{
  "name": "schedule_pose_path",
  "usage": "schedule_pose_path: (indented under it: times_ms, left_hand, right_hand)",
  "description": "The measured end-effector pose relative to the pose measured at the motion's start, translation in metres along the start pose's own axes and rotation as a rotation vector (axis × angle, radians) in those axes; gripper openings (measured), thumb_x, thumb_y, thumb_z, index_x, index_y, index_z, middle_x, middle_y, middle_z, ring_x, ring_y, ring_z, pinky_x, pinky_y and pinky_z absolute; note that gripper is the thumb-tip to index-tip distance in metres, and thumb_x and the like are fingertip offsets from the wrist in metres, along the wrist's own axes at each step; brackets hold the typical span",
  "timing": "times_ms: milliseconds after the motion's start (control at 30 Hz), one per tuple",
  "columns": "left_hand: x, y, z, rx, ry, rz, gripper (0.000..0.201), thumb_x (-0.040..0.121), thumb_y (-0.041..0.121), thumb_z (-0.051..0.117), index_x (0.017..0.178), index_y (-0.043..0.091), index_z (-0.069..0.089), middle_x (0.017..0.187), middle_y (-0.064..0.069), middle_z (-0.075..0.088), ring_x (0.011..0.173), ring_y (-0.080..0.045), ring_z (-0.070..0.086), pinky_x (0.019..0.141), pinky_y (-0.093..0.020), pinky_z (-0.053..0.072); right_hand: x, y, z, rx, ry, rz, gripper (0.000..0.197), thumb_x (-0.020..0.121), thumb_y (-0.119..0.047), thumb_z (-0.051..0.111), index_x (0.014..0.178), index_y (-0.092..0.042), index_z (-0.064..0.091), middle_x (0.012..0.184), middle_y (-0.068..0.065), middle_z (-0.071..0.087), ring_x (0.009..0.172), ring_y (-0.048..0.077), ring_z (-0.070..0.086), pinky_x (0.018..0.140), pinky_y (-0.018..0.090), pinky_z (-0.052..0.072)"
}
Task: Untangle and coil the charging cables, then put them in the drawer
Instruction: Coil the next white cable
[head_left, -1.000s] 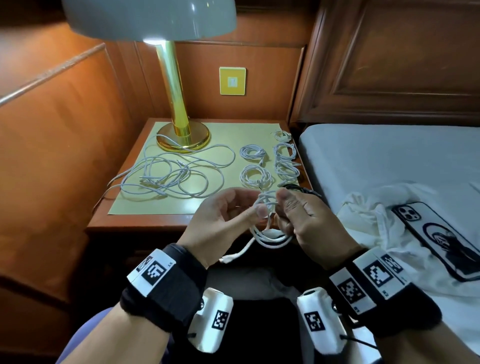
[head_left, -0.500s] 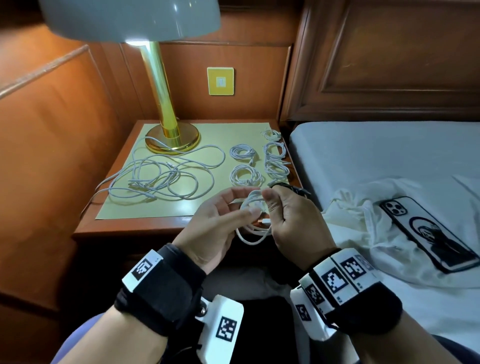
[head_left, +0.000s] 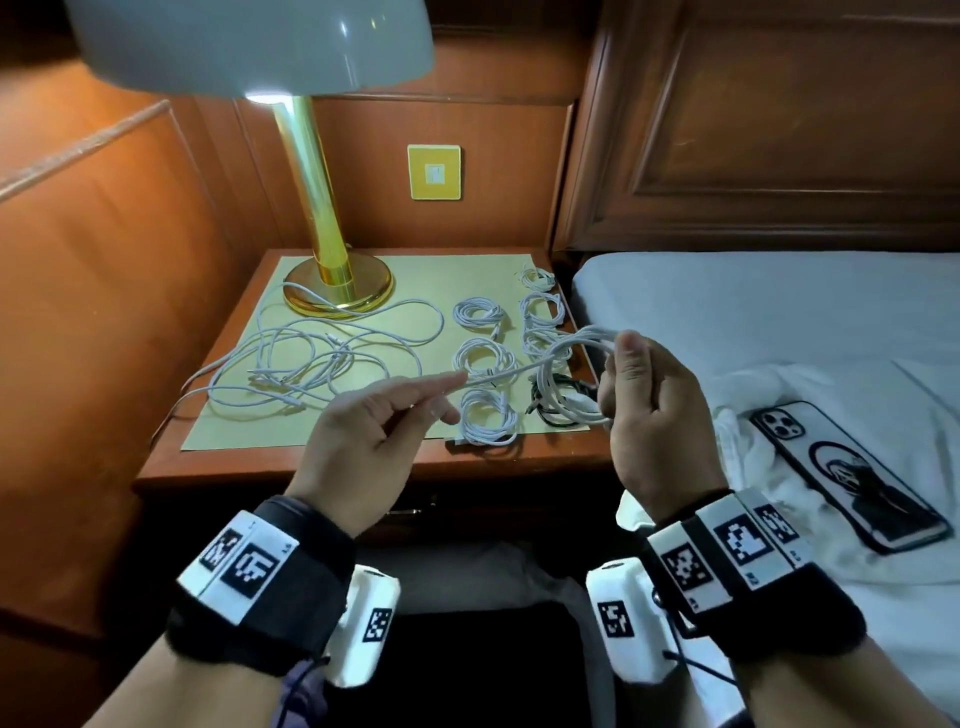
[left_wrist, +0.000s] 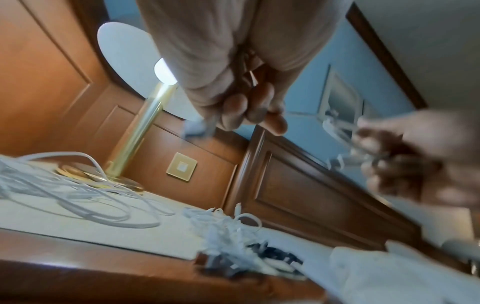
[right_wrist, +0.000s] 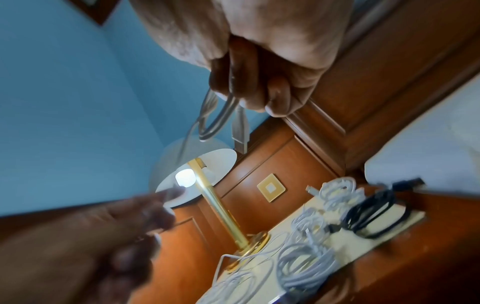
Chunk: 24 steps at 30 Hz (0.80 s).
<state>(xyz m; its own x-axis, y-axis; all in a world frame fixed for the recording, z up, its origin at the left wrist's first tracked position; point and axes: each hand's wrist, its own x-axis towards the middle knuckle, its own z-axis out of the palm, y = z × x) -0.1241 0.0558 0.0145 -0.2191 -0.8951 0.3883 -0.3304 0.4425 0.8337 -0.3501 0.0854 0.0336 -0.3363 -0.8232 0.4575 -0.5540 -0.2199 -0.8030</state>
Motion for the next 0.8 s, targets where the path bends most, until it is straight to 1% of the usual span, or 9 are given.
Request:
schedule_pose_path:
  times_ms: [100,200,300,400,500,600,633,700,800]
  left_hand:
    - [-0.003,-0.008,0.003,0.224,0.065,0.016,0.032,0.094,0.003,0.065,0.112,0.028,0.074,0.082,0.01,0.073,0.08,0.001,0.064,0.071,-0.002,0.042]
    - [-0.001,-0.012,0.003,0.342,0.136,-0.11,0.028,0.095,0.004,0.064,0.111,0.024,0.076,0.083,0.012,0.072,0.077,0.005,0.064,0.073,0.003,0.038]
    - [-0.002,-0.014,0.005,0.442,0.13,-0.089,0.028,0.094,0.001,0.064,0.11,0.019,0.077,0.082,0.01,0.073,0.072,-0.006,0.064,0.075,-0.005,0.042]
    - [-0.007,-0.013,0.013,0.488,-0.049,-0.079,0.026,0.093,0.006,0.063,0.108,0.02,0.078,0.084,0.007,0.074,0.079,-0.014,0.069,0.08,-0.021,0.05]
    - [-0.011,-0.007,0.02,0.541,-0.22,0.019,0.019,0.095,0.02,0.062,0.102,0.026,0.079,0.091,0.007,0.073,0.082,-0.022,0.07,0.077,-0.032,0.056]
    - [-0.01,0.002,0.02,0.597,-0.287,0.215,0.023,0.092,0.033,0.055,0.095,0.032,0.078,0.084,0.011,0.071,0.077,-0.021,0.068,0.071,-0.039,0.054]
    - [-0.011,0.004,0.02,0.598,-0.292,0.276,0.024,0.091,0.036,0.054,0.092,0.034,0.078,0.082,0.013,0.071,0.076,-0.019,0.067,0.07,-0.039,0.052]
    - [-0.011,0.005,0.019,0.573,-0.277,0.36,0.028,0.09,0.035,0.05,0.092,0.034,0.078,0.08,0.015,0.07,0.078,-0.015,0.063,0.075,-0.034,0.047]
    - [-0.008,0.007,0.014,0.535,-0.17,0.397,0.024,0.088,0.02,0.056,0.094,0.028,0.078,0.083,0.016,0.071,0.081,-0.011,0.059,0.085,-0.008,0.029]
  right_hand:
    - [-0.002,-0.002,0.001,0.265,-0.077,0.199,0.047,0.108,-0.038,0.033,0.065,-0.021,0.04,0.052,-0.01,0.039,0.048,0.008,0.034,0.049,0.025,0.03]
    - [-0.002,-0.01,0.001,0.531,-0.123,0.395,0.034,0.108,-0.024,0.033,0.077,-0.014,0.042,0.055,-0.007,0.034,0.05,0.009,0.029,0.044,0.019,0.027]
    - [-0.002,-0.015,-0.002,0.74,-0.151,0.517,0.028,0.106,-0.02,0.036,0.081,-0.013,0.048,0.059,-0.003,0.038,0.051,0.01,0.033,0.045,0.019,0.029]
    - [-0.004,-0.016,-0.004,0.792,-0.246,0.53,0.026,0.108,-0.023,0.035,0.09,-0.015,0.053,0.063,0.0,0.052,0.053,0.014,0.041,0.052,0.027,0.027]
    - [-0.01,-0.016,-0.002,0.638,-0.28,0.397,0.026,0.109,-0.023,0.036,0.097,-0.015,0.058,0.073,0.003,0.067,0.057,0.018,0.047,0.053,0.026,0.033]
    - [-0.015,-0.009,0.004,0.258,-0.325,0.126,0.023,0.109,-0.021,0.038,0.098,-0.021,0.058,0.08,0.001,0.073,0.059,0.023,0.054,0.057,0.036,0.046]
    - [-0.016,-0.005,0.005,0.147,-0.35,0.057,0.021,0.108,-0.023,0.04,0.098,-0.022,0.058,0.08,-0.002,0.073,0.061,0.019,0.058,0.062,0.037,0.049]
    - [-0.017,0.001,0.006,0.007,-0.416,-0.021,0.018,0.107,-0.026,0.042,0.098,-0.023,0.057,0.078,-0.006,0.071,0.068,0.009,0.065,0.071,0.038,0.054]
    - [-0.017,0.004,0.008,-0.116,-0.528,-0.01,0.019,0.105,-0.03,0.042,0.093,-0.023,0.055,0.072,-0.006,0.068,0.068,0.008,0.065,0.074,0.044,0.054]
